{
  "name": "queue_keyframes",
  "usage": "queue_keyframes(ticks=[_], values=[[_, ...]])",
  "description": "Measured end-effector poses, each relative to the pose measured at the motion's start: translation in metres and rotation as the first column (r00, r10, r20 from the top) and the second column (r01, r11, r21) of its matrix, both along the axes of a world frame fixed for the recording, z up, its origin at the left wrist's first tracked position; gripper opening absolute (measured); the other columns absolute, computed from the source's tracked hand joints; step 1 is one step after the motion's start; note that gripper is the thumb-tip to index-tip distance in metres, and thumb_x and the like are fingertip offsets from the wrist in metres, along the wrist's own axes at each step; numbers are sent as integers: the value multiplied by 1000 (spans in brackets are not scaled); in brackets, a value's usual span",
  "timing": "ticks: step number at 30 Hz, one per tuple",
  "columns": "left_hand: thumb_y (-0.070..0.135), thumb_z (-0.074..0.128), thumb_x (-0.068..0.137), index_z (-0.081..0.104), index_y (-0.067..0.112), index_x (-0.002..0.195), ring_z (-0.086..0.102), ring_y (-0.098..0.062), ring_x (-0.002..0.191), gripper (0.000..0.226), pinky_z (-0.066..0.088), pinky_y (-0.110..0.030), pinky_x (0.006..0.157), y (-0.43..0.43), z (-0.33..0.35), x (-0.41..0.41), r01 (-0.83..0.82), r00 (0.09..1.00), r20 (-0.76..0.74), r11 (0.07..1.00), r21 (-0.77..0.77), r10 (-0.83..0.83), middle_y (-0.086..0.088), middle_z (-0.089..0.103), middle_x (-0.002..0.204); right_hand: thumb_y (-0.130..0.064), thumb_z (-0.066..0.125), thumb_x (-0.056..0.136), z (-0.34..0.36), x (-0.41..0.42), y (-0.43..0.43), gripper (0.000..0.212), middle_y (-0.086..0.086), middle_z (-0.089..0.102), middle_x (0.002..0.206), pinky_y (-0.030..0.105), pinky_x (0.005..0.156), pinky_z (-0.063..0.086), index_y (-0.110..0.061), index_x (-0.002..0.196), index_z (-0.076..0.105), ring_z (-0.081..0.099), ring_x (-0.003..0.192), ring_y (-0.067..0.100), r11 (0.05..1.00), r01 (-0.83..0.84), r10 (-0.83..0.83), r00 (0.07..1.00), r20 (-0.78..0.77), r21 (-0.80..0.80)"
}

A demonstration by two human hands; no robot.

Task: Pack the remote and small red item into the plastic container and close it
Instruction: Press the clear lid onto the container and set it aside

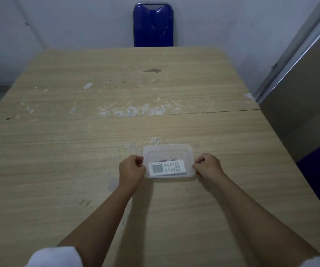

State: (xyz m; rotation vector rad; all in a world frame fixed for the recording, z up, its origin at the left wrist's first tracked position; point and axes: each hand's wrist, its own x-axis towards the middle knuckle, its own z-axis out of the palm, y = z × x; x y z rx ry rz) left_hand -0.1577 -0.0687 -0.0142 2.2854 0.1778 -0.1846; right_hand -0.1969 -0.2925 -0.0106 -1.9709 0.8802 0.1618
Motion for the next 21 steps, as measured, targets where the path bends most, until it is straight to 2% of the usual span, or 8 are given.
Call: queue_keyframes(ticks=[4, 7, 9, 11, 14, 16, 18, 21], values=[[-2, 63, 73, 65, 4, 114, 65, -21, 92, 41, 46, -23, 82, -1, 0, 2, 23, 1000, -8, 1000, 10, -23, -15, 71, 110, -2, 58, 70, -3, 2, 1, 13, 12, 66, 87, 32, 58, 52, -12, 79, 61, 61, 70, 27, 1000, -10, 11, 1000, 10, -27], [2, 63, 73, 53, 5, 128, 58, -28, 111, 56, 46, -34, 95, -5, 2, 8, 100, 995, -16, 993, 67, -99, -18, 58, 128, -8, 63, 75, -5, 7, 0, 43, 15, 57, 119, 37, 88, 49, -10, 117, 55, 58, 106, 32, 949, -203, 218, 975, 38, -241], [14, 63, 80, 38, 5, 139, 40, -29, 133, 65, 32, -36, 112, -9, 4, 10, 237, 970, 11, 959, 157, -241, -18, 41, 145, -20, 60, 83, -5, 12, 4, 59, 16, 39, 145, 39, 109, 35, -11, 136, 38, 38, 134, 33, 836, -402, 442, 897, 24, -374], [31, 59, 87, 21, 8, 147, 17, -25, 146, 75, 16, -37, 119, -12, 4, 12, 390, 918, -18, 891, 232, -397, -12, 21, 158, -37, 52, 89, -7, 16, 11, 72, 8, 8, 161, 42, 121, 14, -13, 148, 18, 4, 149, 27, 720, -564, 594, 802, -61, -404], [53, 49, 87, 4, 8, 150, 1, -22, 149, 90, 10, -45, 122, -14, -2, 16, 547, 832, -111, 769, 330, -544, -9, 1, 162, -50, 36, 93, -17, 16, 16, 77, 3, -17, 160, 44, 121, -2, -15, 150, -3, -19, 147, 18, 602, -684, 691, 705, -161, -412], [71, 42, 78, -2, 7, 149, -4, -22, 149, 105, 8, -47, 122, -13, -7, 17, 591, 802, -173, 714, 376, -572, -10, -5, 162, -53, 28, 94, -24, 12, 15, 76, 1, -22, 159, 45, 122, -3, -16, 149, -10, -22, 145, 16, 573, -690, 702, 692, -168, -442], [91, 19, 59, -4, 6, 149, -6, -23, 149, 125, 6, -46, 121, -10, -14, 17, 602, 788, -173, 680, 418, -591, -10, -8, 161, -54, 23, 94, -31, 8, 15, 75, 0, -24, 159, 44, 122, -4, -18, 148, -14, -24, 145, 15, 558, -675, 702, 694, -159, -482], [90, -5, 50, -7, 10, 149, -9, -22, 149, 127, 1, -44, 120, -6, -26, 14, 601, 779, -141, 665, 444, -611, -9, -12, 161, -59, 16, 90, -38, 6, 15, 78, 0, -24, 159, 44, 122, -3, -18, 148, -15, -24, 145, 15, 541, -658, 696, 700, -159, -524]])
